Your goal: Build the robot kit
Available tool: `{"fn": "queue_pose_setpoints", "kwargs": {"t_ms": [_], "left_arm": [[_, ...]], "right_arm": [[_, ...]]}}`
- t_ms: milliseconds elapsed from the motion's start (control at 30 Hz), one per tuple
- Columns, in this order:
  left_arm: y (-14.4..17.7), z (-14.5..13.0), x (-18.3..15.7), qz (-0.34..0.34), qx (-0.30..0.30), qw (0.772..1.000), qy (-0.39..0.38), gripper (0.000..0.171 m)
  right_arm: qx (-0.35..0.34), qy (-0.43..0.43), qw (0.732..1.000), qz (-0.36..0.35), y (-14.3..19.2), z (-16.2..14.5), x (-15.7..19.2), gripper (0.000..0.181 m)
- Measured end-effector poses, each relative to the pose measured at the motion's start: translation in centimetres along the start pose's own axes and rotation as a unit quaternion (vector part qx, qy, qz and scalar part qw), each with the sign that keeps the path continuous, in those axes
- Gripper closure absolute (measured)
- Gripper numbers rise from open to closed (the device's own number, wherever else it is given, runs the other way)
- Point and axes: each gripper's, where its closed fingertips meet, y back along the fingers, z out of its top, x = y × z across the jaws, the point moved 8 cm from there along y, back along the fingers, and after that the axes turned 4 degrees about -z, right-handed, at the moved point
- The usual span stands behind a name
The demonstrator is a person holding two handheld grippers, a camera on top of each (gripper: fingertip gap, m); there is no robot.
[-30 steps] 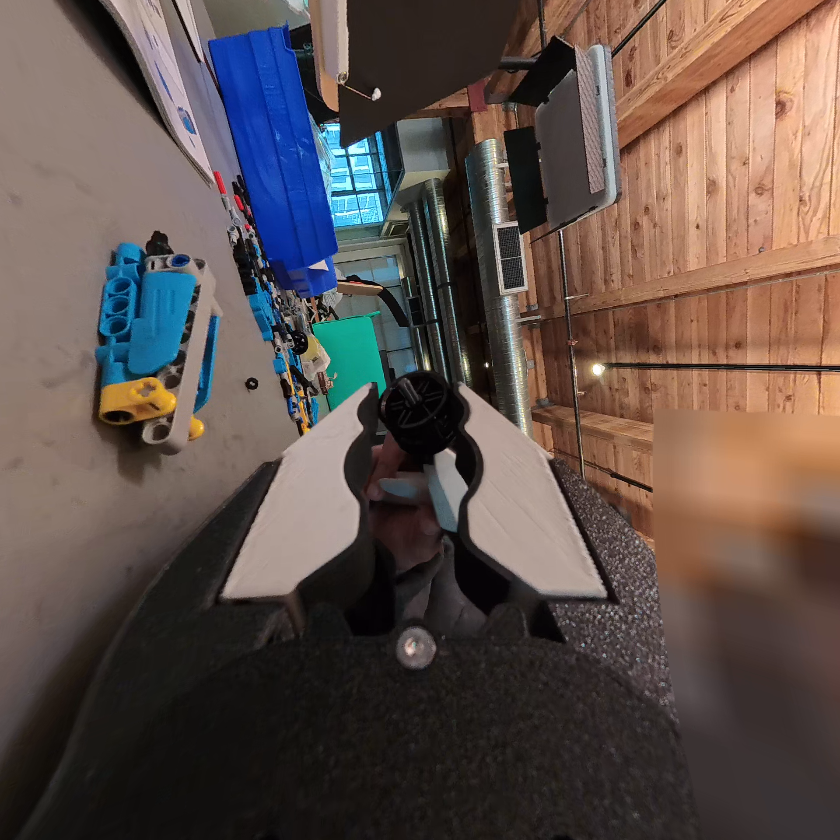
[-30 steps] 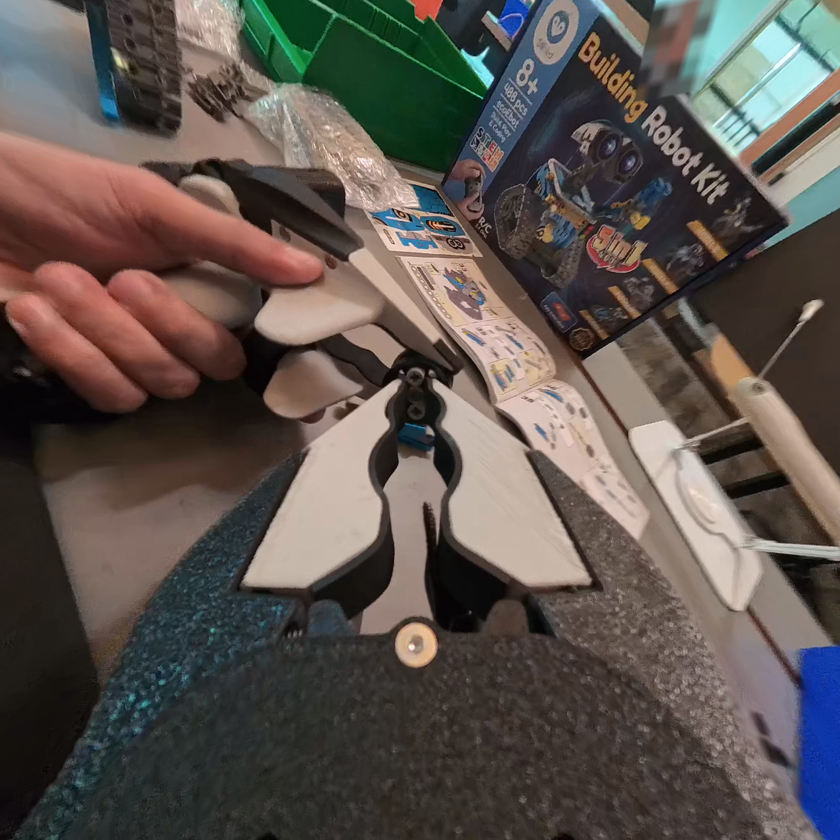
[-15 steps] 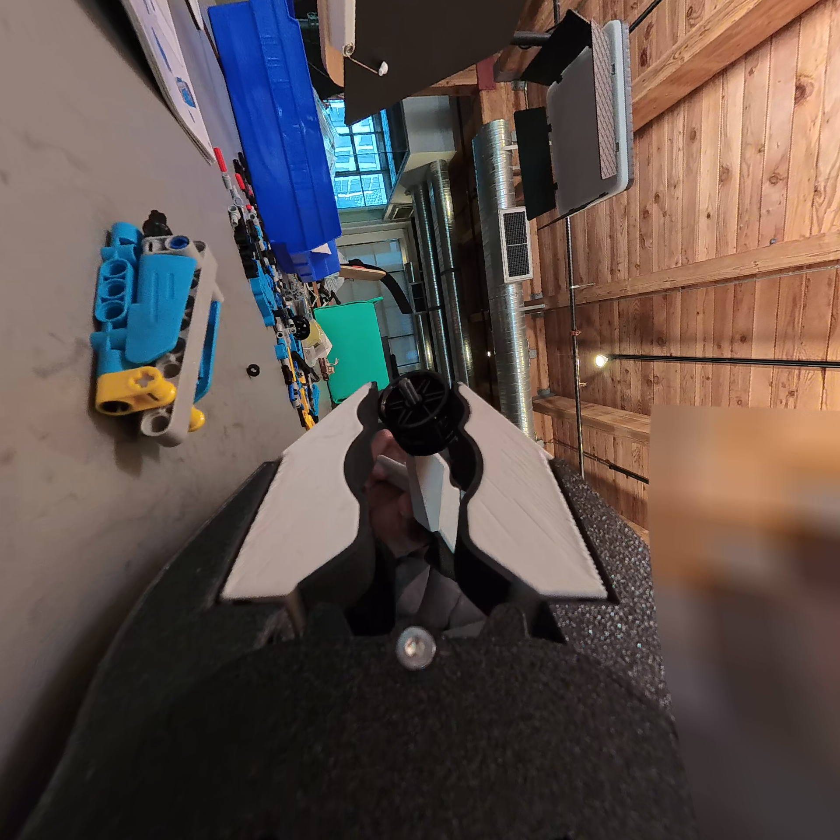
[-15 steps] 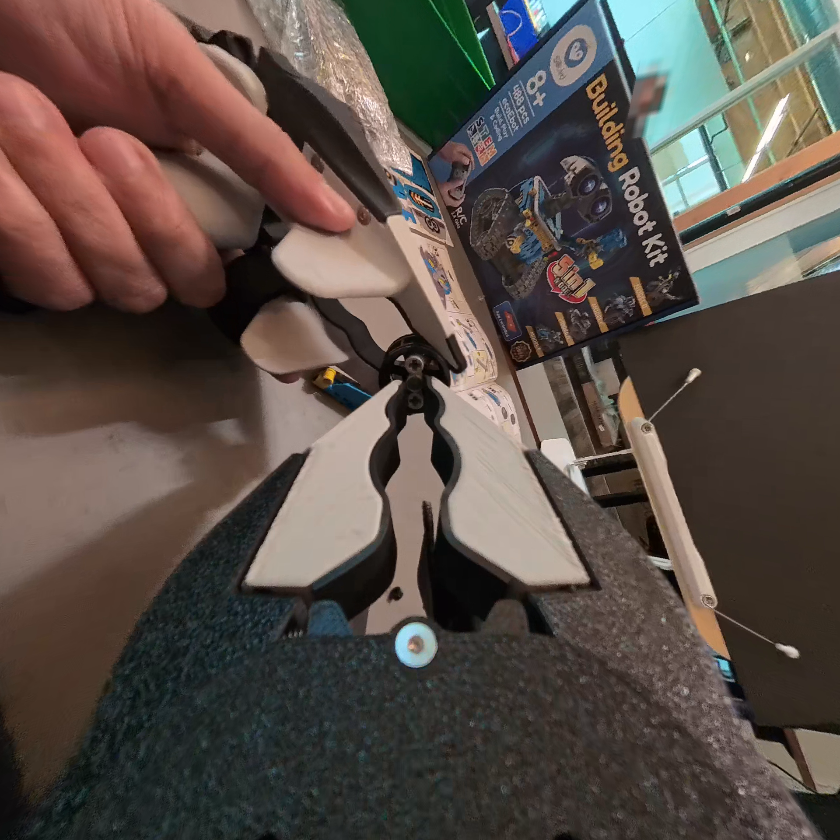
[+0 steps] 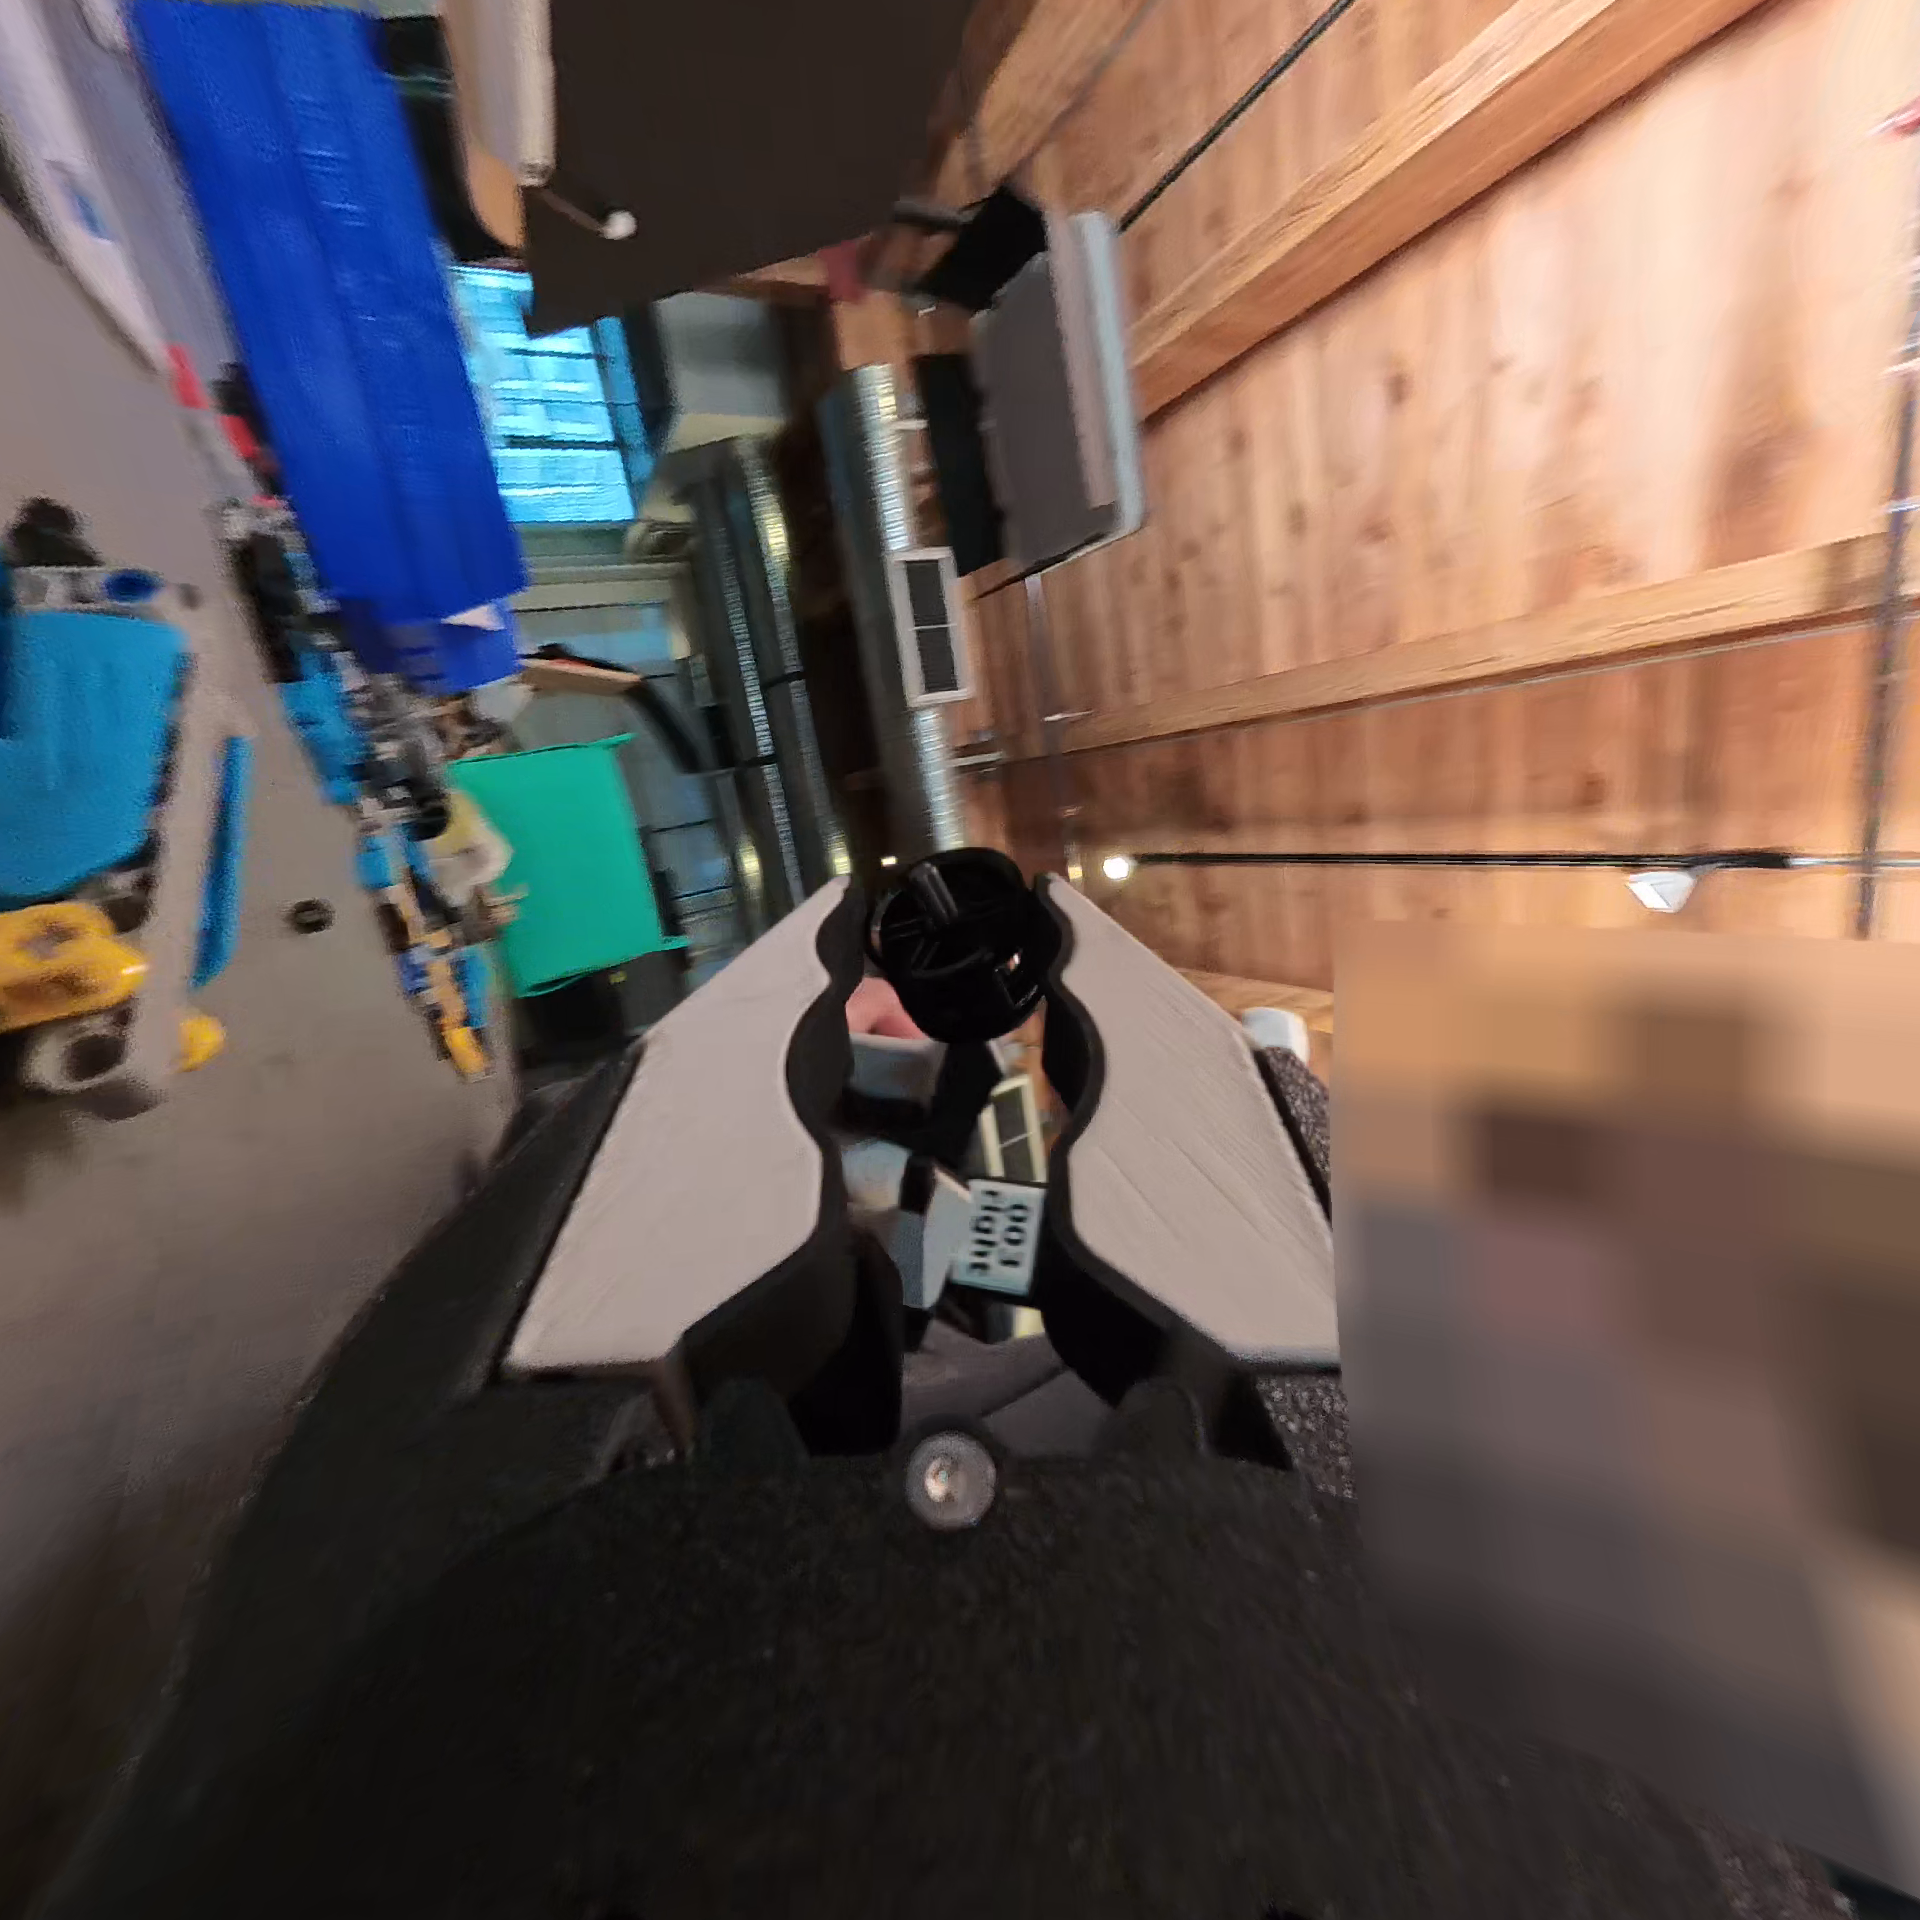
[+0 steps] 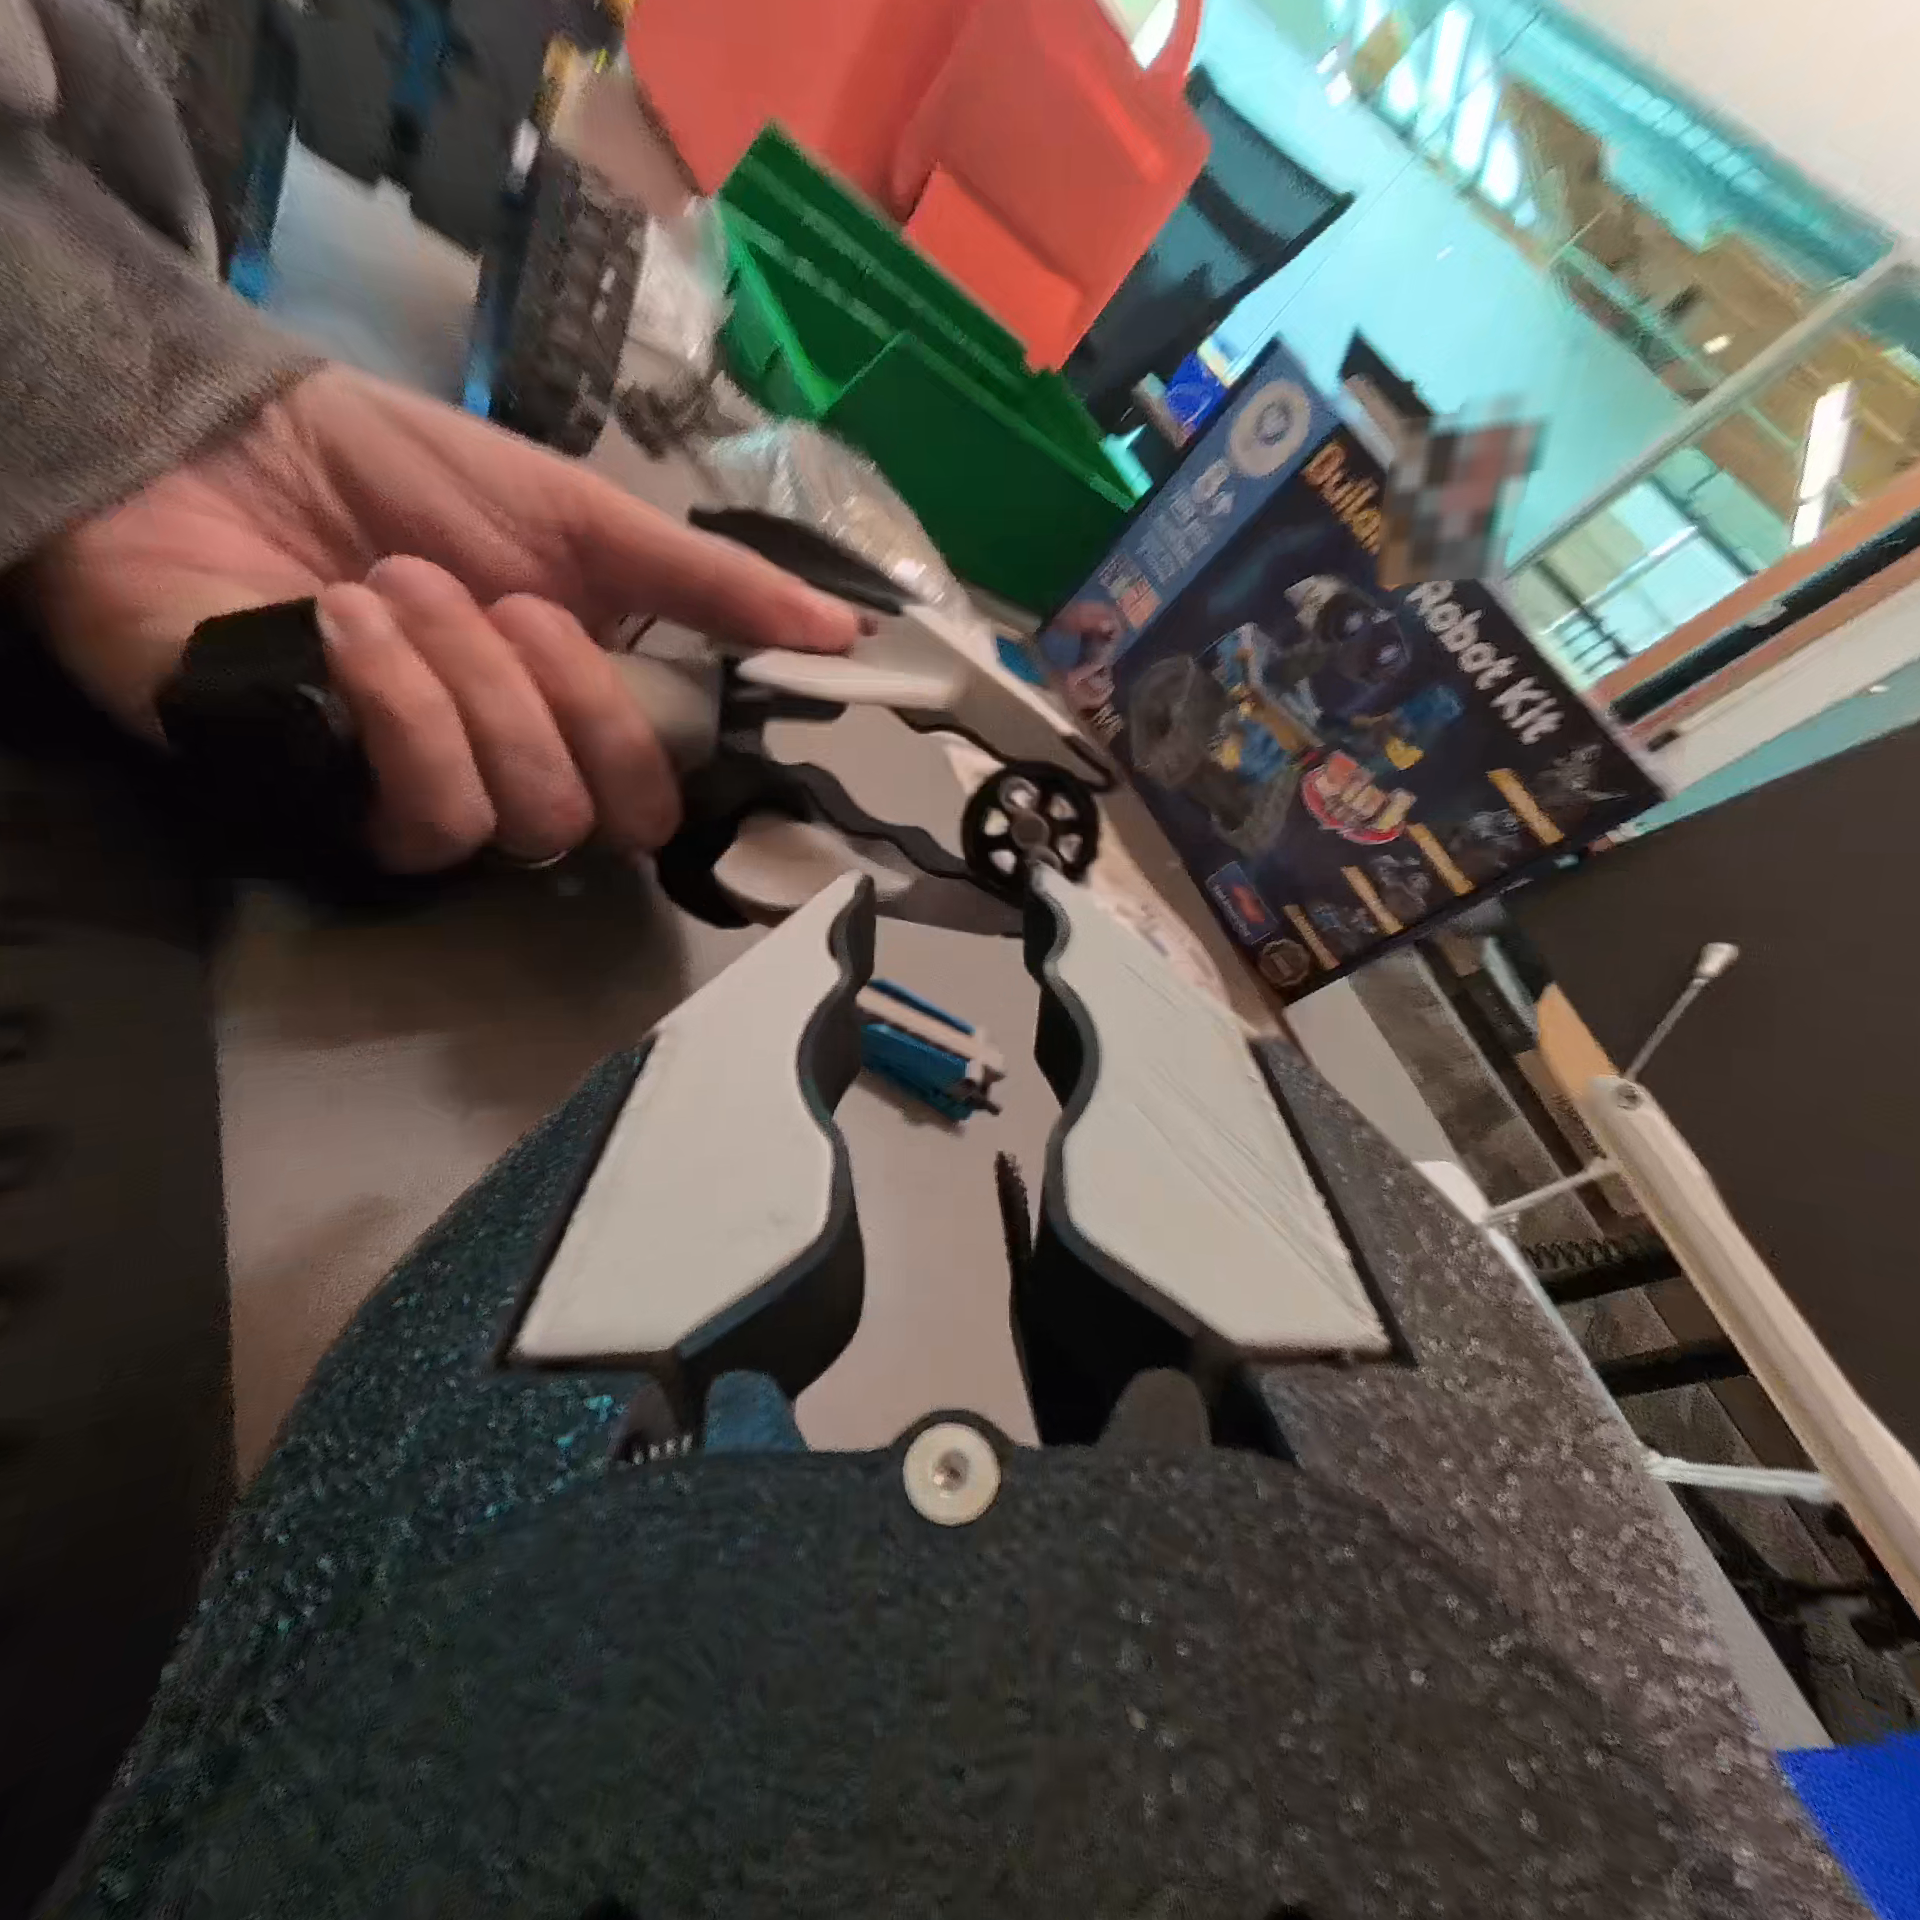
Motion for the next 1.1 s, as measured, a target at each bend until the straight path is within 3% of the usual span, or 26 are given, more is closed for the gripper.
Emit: {"fn": "queue_pose_setpoints", "kwargs": {"t_ms": [167,300,467,600,967,1100], "left_arm": [[-1.3,-1.1,-1.8,-0.069,0.051,0.996,-0.020,0.140],[-2.1,-2.2,-1.5,-0.116,0.046,0.991,0.047,0.140],[-2.4,-2.9,-0.7,-0.105,0.050,0.991,0.071,0.140],[-2.2,-3.2,0.2,-0.097,0.020,0.990,0.100,0.141],[-2.7,-4.0,0.7,-0.089,0.051,0.988,0.118,0.141],[-2.6,-3.7,0.8,-0.076,0.046,0.991,0.102,0.142]], "right_arm": [[-0.052,-0.038,0.997,-0.040,1.3,0.4,-2.3,0.145],[-0.085,-0.045,0.995,-0.030,1.7,0.4,-2.8,0.139],[-0.095,-0.051,0.994,-0.022,1.7,0.3,-2.9,0.141],[-0.084,-0.048,0.995,-0.017,1.3,-0.1,-2.9,0.142],[-0.084,-0.004,0.996,-0.008,1.2,-0.1,-2.1,0.145],[-0.076,-0.061,0.995,0.033,1.2,-0.3,-2.6,0.146]]}}
